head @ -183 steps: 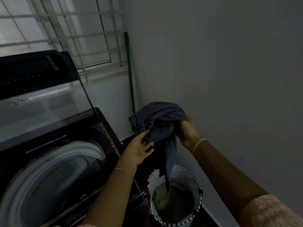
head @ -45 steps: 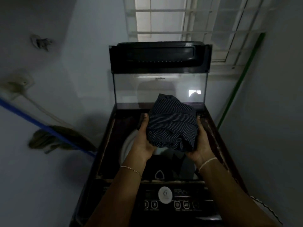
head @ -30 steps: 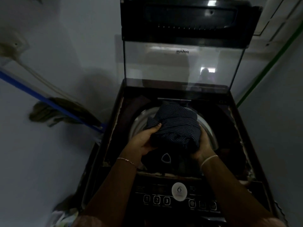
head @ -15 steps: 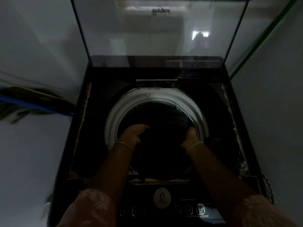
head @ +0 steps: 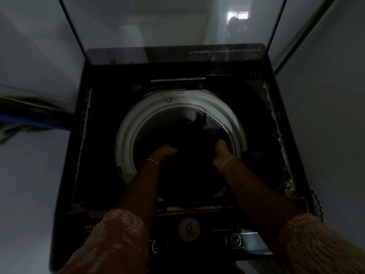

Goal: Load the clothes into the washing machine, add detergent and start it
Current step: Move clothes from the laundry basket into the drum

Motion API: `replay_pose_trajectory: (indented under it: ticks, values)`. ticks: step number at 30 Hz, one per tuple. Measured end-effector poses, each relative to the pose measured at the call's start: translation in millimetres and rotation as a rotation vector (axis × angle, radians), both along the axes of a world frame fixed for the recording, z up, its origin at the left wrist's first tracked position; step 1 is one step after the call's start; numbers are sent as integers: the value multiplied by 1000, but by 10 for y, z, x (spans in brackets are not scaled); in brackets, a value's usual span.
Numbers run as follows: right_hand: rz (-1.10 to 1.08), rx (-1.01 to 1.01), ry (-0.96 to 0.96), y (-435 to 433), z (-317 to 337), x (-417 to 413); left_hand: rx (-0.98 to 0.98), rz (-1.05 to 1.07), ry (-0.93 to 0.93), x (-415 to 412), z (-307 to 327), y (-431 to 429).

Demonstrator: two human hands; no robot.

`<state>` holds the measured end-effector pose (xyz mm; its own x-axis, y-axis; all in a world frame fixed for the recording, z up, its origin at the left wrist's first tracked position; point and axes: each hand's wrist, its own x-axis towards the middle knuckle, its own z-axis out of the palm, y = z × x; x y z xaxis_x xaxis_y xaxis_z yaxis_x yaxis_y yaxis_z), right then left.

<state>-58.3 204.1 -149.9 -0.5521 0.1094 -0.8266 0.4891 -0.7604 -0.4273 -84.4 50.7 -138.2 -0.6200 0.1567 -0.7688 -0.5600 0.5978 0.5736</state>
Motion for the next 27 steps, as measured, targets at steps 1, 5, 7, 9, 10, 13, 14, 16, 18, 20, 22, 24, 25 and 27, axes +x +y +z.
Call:
replay_pose_trajectory:
  ticks: [1,5,7,9,10,13,14,16,18,20,22,24,25,27]
  values:
    - [18,-6,17,-9,20,-3,22,33,18,-5,-15,-7]
    - [29,-36,52,-31,130,-13,166,265,-115,-34,127,-26]
    - [108,-11,73,-39,250,-9,234,341,-157,-38,268,-38]
    - [195,79,67,-48,393,-9,319,414,-145,-40,425,-44]
    - [209,108,72,-48,481,-7,366,439,-138,-29,496,-57]
    - [198,107,137,-1,768,16,523,475,-105,42,708,-73]
    - [191,98,164,22,874,38,570,475,-94,73,767,-64]
    - [163,88,221,90,1071,110,631,442,-62,136,888,8]
    - [121,83,272,174,1245,217,681,413,-40,198,1019,131]
    - [73,86,315,284,1401,334,750,389,-56,237,1132,297]
    - [27,90,348,437,1533,473,817,343,-66,284,1244,503]
    - [-16,116,375,634,1633,622,855,291,-66,361,1352,740]
    - [-41,134,381,747,1663,695,866,268,-69,409,1393,865]
    - [-100,162,386,989,1702,837,862,207,-75,516,1461,1121]
